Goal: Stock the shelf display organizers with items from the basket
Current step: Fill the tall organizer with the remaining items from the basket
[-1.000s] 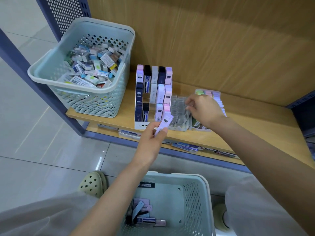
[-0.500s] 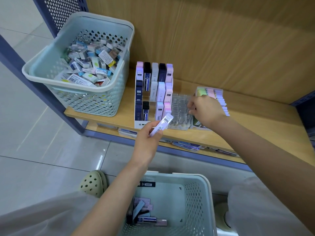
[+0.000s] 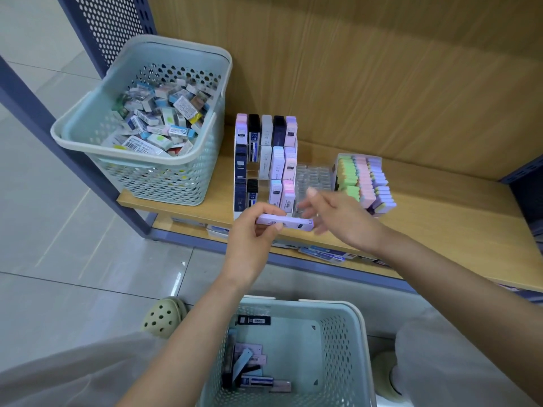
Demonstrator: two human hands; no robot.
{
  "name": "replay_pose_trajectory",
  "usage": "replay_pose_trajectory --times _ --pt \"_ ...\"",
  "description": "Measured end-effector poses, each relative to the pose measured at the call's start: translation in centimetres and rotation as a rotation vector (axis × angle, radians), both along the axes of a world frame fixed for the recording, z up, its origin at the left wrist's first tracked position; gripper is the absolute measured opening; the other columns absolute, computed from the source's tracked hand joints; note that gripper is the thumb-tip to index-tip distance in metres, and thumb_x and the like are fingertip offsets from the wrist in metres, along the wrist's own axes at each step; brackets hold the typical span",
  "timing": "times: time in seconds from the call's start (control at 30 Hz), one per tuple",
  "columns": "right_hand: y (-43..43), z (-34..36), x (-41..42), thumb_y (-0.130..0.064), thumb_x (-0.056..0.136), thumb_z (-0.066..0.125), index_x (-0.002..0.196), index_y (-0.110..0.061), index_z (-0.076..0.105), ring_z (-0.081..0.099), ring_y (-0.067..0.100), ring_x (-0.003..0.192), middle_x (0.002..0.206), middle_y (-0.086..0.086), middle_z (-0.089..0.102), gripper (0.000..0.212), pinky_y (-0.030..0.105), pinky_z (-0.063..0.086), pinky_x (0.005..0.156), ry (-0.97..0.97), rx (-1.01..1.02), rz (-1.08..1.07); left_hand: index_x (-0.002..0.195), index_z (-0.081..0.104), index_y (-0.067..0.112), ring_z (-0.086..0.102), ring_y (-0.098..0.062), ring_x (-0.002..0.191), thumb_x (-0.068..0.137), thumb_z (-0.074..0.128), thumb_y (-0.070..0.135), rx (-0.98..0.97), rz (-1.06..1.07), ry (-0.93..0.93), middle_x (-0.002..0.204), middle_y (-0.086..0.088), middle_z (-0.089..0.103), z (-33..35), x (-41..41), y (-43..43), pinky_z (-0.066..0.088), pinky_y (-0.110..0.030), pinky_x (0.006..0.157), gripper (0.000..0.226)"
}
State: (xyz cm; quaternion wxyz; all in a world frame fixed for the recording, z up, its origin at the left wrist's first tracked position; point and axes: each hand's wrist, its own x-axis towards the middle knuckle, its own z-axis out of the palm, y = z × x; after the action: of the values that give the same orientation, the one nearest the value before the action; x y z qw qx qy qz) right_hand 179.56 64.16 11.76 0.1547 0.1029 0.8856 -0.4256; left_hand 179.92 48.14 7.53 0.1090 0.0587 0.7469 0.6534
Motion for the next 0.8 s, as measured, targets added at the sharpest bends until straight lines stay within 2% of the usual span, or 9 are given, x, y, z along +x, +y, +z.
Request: replay_pose_trajectory --times 0.07,0.13,0.23,0.33,0.4,0.5,0.6,0.7,0.8 --pt "-0.6 0.4 1.1 -0.039 0.100 0.032 0.111 -0.007 0.059 0.064 0.012 0.065 0.087 0.006 0.065 0.043 0.018 0.054 0.062 -0.193 -0.177 -0.026 0.082 0.059 0.028 0.053 -0.008 0.070 0.087 0.058 -0.004 0.008 0.004 0.028 0.078 0.006 0.057 0.2 0.2 0.0 0.040 -0.013 0.065 0.032" --pt "-0.6 0.6 1.6 -0.031 0.099 0.040 0.104 -0.003 0.059 0.061 0.010 0.062 0.082 0.006 0.064 0.034 0.017 0.054 0.060 -0.256 -0.324 -0.081 0.084 0.059 0.028 0.054 -0.009 0.072 0.086 0.062 -0.001 0.013 -0.004 0.040 0.082 0.002 0.059 0.5 0.5 0.0 0.041 -0.013 0.067 0.028" --pt "-0.4 0.9 2.1 -0.018 0.095 0.054 0.097 -0.009 0.063 0.058 0.005 0.061 0.076 0.004 0.061 0.013 0.013 0.051 0.059 -0.195 -0.393 -0.134 0.087 0.059 0.028 0.057 -0.011 0.081 0.085 0.066 0.009 0.045 0.005 0.026 0.091 0.002 0.063 0.9 1.0 0.0 0.046 -0.022 0.074 0.020" --pt "-0.4 1.2 2.7 -0.010 0.088 0.063 0.098 -0.009 0.065 0.062 0.004 0.061 0.073 0.004 0.064 0.011 0.012 0.052 0.062 -0.067 -0.403 -0.161 0.087 0.061 0.027 0.058 -0.016 0.082 0.085 0.065 0.008 0.098 0.026 -0.015 0.088 0.002 0.065 0.8 1.2 -0.3 0.049 -0.033 0.079 0.019" --pt "-0.7 1.3 3.1 -0.005 0.083 0.067 0.091 -0.010 0.066 0.064 0.005 0.058 0.070 0.004 0.066 0.009 0.013 0.054 0.062 0.012 -0.410 -0.158 0.082 0.063 0.026 0.058 -0.016 0.075 0.085 0.065 0.007 0.076 0.011 -0.025 0.083 0.002 0.066 0.6 1.1 -0.5 0.049 -0.034 0.074 0.019" --pt "-0.8 1.4 3.1 -0.004 0.080 0.070 0.082 -0.017 0.067 0.065 0.007 0.059 0.069 0.003 0.068 0.013 0.016 0.054 0.063 0.148 -0.320 -0.137 0.079 0.061 0.025 0.055 -0.009 0.070 0.086 0.065 0.010 -0.013 0.005 0.023 0.078 0.007 0.063 0.3 1.0 -0.4 0.046 -0.022 0.068 0.017" --pt "-0.4 1.2 1.8 -0.008 0.084 0.067 0.082 -0.023 0.066 0.058 0.000 0.060 0.072 -0.007 0.066 0.015 0.009 0.045 0.060 0.325 -0.124 -0.106 0.091 0.062 0.018 0.053 -0.005 0.078 0.090 0.059 0.010 -0.225 -0.008 0.145 0.089 0.004 0.061 -0.3 -0.1 -0.5 0.041 -0.009 0.065 0.009" --pt "-0.1 0.7 -0.5 -0.013 0.091 0.059 0.096 -0.020 0.066 0.050 -0.002 0.062 0.074 -0.016 0.057 0.011 0.007 0.037 0.057 0.466 0.061 -0.066 0.114 0.059 0.015 0.051 -0.013 0.101 0.093 0.052 0.011 -0.455 -0.055 0.237 0.111 -0.001 0.056 -1.6 -2.0 -1.4 0.042 -0.021 0.084 0.022" --pt "-0.3 -0.4 -3.1 -0.012 0.093 0.056 0.105 -0.013 0.067 0.051 0.007 0.075 0.090 -0.006 0.060 0.016 0.015 0.039 0.071 0.537 0.249 0.025 0.129 0.050 0.014 0.045 -0.020 0.114 0.094 0.050 0.013 -0.689 -0.150 0.327 0.123 -0.004 0.048 -2.5 -3.4 -2.1 0.035 -0.030 0.099 0.036"
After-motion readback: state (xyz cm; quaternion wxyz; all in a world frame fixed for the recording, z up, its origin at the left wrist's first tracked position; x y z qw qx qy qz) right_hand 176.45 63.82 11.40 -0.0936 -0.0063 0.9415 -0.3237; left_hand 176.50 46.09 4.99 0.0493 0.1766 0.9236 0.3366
